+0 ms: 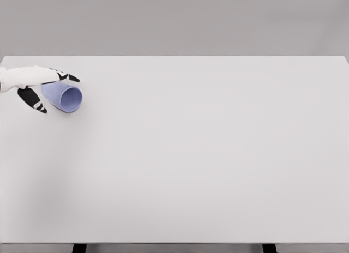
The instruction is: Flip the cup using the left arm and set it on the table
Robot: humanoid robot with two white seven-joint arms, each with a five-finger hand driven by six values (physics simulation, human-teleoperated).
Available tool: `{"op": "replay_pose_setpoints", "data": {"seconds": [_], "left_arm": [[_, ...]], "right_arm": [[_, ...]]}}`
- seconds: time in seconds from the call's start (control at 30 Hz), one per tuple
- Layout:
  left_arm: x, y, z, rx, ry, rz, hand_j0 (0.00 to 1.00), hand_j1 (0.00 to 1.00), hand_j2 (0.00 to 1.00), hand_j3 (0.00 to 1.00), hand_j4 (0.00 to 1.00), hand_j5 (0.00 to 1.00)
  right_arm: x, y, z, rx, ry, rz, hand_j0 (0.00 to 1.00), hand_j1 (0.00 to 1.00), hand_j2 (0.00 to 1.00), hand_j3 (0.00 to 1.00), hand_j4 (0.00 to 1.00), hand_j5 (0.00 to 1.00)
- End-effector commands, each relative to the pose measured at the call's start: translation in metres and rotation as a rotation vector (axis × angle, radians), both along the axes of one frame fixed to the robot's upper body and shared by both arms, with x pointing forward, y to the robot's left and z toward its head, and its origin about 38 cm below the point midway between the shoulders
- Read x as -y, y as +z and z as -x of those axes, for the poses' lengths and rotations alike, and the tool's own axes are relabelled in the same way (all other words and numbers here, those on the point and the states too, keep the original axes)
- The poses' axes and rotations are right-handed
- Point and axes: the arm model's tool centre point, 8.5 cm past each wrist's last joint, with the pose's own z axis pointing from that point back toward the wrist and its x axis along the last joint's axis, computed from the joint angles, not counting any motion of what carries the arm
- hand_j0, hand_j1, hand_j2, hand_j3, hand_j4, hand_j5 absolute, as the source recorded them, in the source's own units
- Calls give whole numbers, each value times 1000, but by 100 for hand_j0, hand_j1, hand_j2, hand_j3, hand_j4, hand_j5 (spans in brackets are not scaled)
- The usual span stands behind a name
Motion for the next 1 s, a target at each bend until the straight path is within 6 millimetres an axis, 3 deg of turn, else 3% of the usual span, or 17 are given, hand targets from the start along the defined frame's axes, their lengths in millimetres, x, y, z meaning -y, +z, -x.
{"op": "replay_pose_setpoints", "data": {"seconds": [0.0,0.3,0.97], "left_arm": [[-5,-1,-5,18,27,5,99,99,99,99,99,99],[0,-15,-17,47,46,-23,98,98,98,98,98,98],[10,-34,-21,32,35,-52,98,98,98,98,98,98]], "right_arm": [[0,0,0,0,0,-1,100,100,100,100,100,100],[0,0,0,0,0,-1,100,100,100,100,100,100],[0,0,0,0,0,-1,100,100,100,100,100,100]]}}
